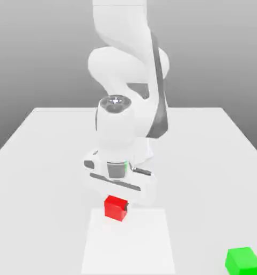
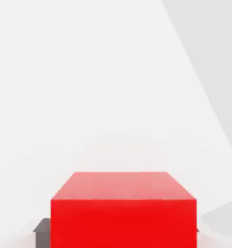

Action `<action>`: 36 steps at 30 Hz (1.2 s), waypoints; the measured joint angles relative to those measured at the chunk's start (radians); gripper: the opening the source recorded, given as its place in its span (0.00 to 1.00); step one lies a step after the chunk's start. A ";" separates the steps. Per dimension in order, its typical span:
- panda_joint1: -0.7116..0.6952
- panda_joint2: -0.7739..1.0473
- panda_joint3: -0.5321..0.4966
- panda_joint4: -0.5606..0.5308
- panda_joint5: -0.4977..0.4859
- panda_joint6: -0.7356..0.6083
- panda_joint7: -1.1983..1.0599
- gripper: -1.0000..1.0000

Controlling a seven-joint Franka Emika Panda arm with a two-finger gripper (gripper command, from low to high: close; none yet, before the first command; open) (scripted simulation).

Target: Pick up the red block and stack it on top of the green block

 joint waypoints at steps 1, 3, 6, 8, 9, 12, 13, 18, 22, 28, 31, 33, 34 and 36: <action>-0.002 -0.030 0.005 -0.004 0.007 -0.026 -0.005 0.00; 0.000 -0.098 0.009 -0.013 0.025 -0.085 -0.017 0.00; 0.001 -0.204 0.012 -0.028 0.045 -0.176 -0.032 0.00; 0.018 -0.252 0.009 -0.023 0.062 -0.229 -0.064 0.00; 0.037 -0.250 0.011 -0.002 0.075 -0.248 -0.105 0.00; 0.094 -0.211 0.033 0.085 0.112 -0.296 -0.257 0.00; 0.119 -0.194 0.043 0.117 0.120 -0.311 -0.308 0.00; 0.208 -0.103 0.079 0.278 0.123 -0.382 -0.541 0.00; 0.251 -0.029 0.115 0.407 0.091 -0.438 -0.705 0.00; 0.304 0.086 0.186 0.602 -0.001 -0.524 -0.919 0.00; 0.337 0.153 0.210 0.684 -0.057 -0.543 -0.995 0.00; 0.353 0.220 0.198 0.699 -0.089 -0.494 -0.990 0.00; 0.362 0.255 0.188 0.703 -0.104 -0.464 -0.982 0.00; 0.368 0.278 0.181 0.706 -0.114 -0.443 -0.977 1.00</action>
